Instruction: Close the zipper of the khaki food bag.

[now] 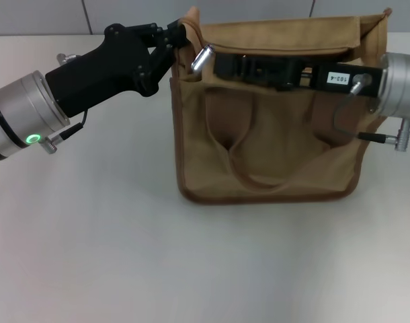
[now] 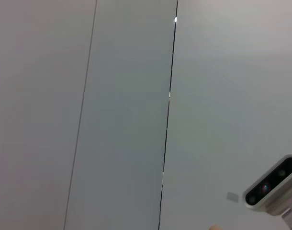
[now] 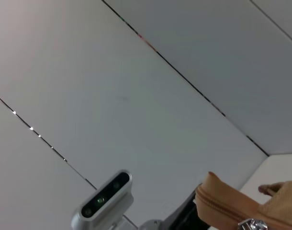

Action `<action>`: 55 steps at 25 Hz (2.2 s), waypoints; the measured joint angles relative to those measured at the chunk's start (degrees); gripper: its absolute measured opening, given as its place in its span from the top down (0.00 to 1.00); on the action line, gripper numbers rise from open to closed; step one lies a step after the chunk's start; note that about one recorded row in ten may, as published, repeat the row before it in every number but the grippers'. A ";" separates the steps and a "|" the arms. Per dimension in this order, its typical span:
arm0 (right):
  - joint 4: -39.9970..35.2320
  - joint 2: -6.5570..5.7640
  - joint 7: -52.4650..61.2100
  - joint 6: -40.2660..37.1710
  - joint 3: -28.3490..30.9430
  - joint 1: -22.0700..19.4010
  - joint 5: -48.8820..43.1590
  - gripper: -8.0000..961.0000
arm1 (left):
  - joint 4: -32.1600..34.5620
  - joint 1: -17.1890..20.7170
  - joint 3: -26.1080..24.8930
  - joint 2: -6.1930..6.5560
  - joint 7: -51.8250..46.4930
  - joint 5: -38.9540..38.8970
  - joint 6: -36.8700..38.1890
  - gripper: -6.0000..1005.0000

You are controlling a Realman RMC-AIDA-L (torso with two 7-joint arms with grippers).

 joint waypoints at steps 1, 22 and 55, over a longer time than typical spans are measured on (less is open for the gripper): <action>-0.01 0.03 0.35 0.49 -0.76 0.19 0.04 0.60 | 0.01 -0.13 0.01 -0.02 0.00 0.00 0.02 0.94; -1.03 0.22 1.27 5.25 -2.39 1.91 0.41 0.60 | -1.06 -2.00 0.08 -0.16 -0.17 0.00 0.07 0.93; -4.05 0.45 -1.29 8.67 -5.29 -0.82 0.44 0.99 | -2.47 -1.87 -0.39 0.07 -0.14 -1.14 0.88 0.91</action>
